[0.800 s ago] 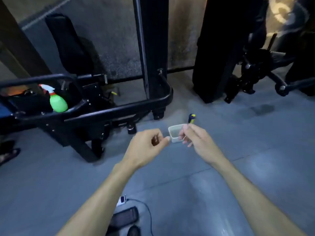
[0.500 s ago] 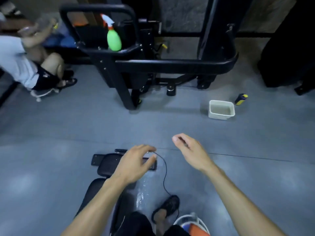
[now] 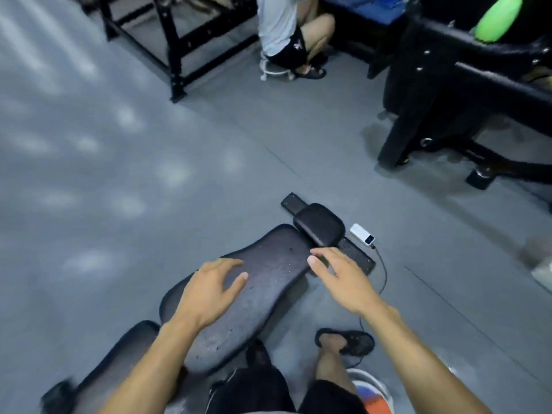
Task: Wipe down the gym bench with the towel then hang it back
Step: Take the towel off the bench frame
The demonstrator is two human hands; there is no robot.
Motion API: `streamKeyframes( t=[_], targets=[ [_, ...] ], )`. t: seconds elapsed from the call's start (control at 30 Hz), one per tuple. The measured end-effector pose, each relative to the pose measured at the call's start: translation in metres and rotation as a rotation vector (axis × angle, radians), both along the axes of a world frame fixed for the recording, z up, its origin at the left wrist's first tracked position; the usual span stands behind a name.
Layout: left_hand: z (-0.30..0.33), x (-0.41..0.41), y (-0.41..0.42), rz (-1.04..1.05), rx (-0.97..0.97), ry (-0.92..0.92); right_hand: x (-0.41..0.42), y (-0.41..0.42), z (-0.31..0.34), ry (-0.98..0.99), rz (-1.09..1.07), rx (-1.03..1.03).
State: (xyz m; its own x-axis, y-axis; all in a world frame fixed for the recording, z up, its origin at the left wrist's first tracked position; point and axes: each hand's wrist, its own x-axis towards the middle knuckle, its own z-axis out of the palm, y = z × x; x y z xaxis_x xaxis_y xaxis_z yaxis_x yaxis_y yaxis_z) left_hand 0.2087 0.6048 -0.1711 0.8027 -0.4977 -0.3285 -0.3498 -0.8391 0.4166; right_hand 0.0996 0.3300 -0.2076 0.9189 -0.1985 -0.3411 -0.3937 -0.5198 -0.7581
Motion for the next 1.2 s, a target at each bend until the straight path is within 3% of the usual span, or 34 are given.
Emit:
streamKeyframes(
  t=[0.2,0.37,0.8,1.2],
  targets=[
    [0.007,-0.022,0.172,0.317,0.010,-0.029,0.057,0.162,0.011,-0.015,0.328,0.003],
    [0.011,-0.049,0.262,0.609,-0.019,-0.058,0.103,0.255,0.019,-0.004,0.606,0.000],
    [0.015,-0.190,0.340,1.386,-0.039,-0.105,0.141,0.442,0.018,0.039,1.349,0.048],
    [0.003,-0.268,0.474,1.781,-0.102,-0.239,0.087,0.639,0.021,0.024,1.602,-0.021]
  ],
)
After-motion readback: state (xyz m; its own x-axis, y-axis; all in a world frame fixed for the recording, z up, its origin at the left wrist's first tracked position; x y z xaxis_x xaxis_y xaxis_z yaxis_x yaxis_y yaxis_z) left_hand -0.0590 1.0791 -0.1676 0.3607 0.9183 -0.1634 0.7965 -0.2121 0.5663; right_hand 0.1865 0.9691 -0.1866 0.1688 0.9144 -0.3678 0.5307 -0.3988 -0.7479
